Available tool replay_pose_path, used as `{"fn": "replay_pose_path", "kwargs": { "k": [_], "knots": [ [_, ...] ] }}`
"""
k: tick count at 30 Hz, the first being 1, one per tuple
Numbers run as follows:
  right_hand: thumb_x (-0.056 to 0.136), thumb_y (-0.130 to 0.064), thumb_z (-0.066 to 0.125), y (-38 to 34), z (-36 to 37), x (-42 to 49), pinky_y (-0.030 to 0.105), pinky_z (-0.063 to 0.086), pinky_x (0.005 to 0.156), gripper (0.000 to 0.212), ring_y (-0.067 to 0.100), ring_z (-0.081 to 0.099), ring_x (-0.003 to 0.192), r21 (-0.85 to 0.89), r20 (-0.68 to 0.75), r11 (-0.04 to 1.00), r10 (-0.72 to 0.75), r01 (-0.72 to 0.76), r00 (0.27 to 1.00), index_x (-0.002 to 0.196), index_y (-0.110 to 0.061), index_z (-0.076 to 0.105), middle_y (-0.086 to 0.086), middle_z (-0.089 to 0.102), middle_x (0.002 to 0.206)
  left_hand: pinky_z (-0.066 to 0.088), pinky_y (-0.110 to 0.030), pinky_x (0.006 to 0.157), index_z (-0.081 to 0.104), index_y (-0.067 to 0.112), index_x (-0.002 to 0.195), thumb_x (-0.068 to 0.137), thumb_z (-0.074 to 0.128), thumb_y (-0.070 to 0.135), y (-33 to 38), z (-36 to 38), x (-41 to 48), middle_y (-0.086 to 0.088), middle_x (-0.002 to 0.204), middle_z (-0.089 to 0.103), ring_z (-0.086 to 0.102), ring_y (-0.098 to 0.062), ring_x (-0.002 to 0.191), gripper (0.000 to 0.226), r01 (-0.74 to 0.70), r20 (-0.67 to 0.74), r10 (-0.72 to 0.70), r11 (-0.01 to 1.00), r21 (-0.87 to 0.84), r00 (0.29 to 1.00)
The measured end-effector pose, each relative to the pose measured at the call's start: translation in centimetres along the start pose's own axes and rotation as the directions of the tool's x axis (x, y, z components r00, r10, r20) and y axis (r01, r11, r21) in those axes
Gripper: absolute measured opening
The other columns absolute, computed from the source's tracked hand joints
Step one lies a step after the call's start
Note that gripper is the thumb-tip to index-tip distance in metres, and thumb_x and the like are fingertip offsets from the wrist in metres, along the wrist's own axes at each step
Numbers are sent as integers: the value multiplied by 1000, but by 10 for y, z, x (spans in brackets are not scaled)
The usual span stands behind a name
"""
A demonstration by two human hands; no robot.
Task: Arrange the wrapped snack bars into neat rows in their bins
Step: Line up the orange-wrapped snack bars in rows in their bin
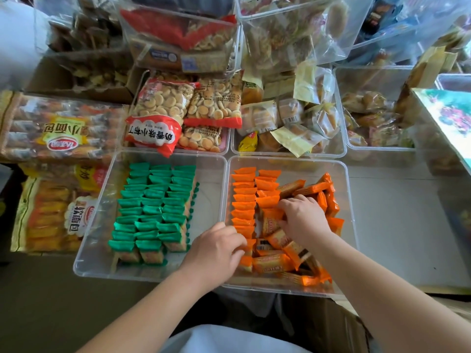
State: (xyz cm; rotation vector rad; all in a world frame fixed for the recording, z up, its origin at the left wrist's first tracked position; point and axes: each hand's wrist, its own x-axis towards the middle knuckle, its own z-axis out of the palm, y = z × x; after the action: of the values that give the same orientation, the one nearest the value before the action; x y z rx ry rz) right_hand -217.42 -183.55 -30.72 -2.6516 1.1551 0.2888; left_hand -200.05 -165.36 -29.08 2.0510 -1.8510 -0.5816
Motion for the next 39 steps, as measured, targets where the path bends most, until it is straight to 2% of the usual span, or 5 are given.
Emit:
{"fn": "replay_pose_path", "kwargs": {
  "k": [17,23,27,34,39],
  "knots": [
    [91,-51,66,-1,-5,4,37,42,92,25,21,58,102,26,-71,1000,-13,15,997,90,-30,55,-9,67,100,55,-35,82,74,25,108,90,74,30,11,1,7,13,103,66,59,-13,101,19,109,-54,-118,984,-142,992],
    [95,-43,59,7,-14,-15,42,34,109,46,21,45,131,-13,258,966,-247,259,934,140,-34,58,-9,63,135,53,-27,81,75,27,104,90,75,27,15,5,5,18,99,66,55,-3,92,14,76,-21,-82,979,-190,996],
    [96,-48,57,6,-14,-17,46,27,109,44,25,39,129,-117,340,952,-228,282,912,138,-33,58,-3,56,136,55,-28,83,75,28,105,92,73,29,18,5,4,20,101,66,58,-3,95,13,79,9,-78,979,-186,997],
    [87,-55,72,11,-32,-33,44,34,110,63,24,50,128,-128,495,958,-163,257,854,144,-37,51,-5,60,137,49,-37,100,68,26,126,95,68,37,31,2,29,9,123,63,54,-14,118,33,55,253,-47,998,-24,966],
    [91,-40,68,31,-49,-54,32,53,77,43,23,61,102,-118,293,992,3,33,956,131,-32,55,-4,67,111,53,-43,95,65,22,126,90,72,47,46,14,64,3,123,60,56,-21,116,44,-89,481,14,987,132,877]
  ]
}}
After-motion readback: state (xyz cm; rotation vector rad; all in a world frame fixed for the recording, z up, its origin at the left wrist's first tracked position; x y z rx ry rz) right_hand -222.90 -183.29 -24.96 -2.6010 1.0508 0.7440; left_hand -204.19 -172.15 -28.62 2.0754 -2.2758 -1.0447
